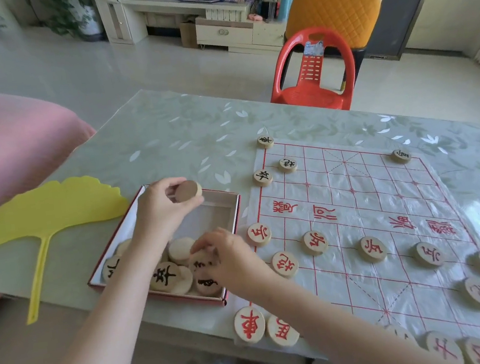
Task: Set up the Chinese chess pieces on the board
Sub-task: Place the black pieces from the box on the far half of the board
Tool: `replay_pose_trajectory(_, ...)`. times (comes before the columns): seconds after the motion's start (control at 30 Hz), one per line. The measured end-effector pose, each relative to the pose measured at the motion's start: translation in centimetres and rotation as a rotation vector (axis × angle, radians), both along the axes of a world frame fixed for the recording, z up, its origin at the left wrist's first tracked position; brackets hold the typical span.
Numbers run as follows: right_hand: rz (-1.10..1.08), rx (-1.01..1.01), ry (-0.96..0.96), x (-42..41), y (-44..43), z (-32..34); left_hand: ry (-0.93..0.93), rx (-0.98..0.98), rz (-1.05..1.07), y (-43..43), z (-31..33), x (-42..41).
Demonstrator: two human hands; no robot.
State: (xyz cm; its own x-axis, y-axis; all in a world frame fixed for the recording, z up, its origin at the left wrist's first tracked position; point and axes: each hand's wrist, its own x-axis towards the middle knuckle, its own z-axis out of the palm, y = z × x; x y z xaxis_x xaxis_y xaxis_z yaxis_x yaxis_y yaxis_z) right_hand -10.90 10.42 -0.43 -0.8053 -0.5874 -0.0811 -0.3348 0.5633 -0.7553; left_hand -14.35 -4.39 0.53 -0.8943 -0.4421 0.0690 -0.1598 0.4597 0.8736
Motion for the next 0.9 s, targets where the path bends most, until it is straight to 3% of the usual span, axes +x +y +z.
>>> replay_pose_trajectory(0.1,-0.242,-0.394,-0.421,-0.8,1.7,1.5,0.022,0.505,-0.014,1.3,1.7,0.0)
replay_pose_trajectory(0.2,-0.327,-0.608,-0.715,-2.0,4.4,3.0,-0.004,1.009,-0.044,3.0,3.2,0.0)
replay_pose_trajectory(0.3,-0.29,-0.643,-0.777,-2.5,6.8,3.3,-0.008,1.146,-0.09,4.0,3.5,0.1)
replay_pose_trajectory(0.43,-0.368,-0.473,-0.582,-2.7,9.2,2.3,-0.033,0.858,-0.198,5.1,2.7,0.2)
replay_pose_trajectory(0.6,-0.41,-0.431,-0.505,-2.4,12.0,2.7,-0.108,0.382,-0.207,6.4,1.8,0.1)
replay_pose_trajectory(0.8,-0.48,-0.339,-0.414,-2.8,16.5,2.7,-0.069,0.057,-0.292,11.8,2.3,-0.7)
replay_pose_trajectory(0.9,-0.523,-0.343,-0.407,-3.7,19.4,2.8,-0.087,0.033,-0.348,15.1,2.1,-2.1)
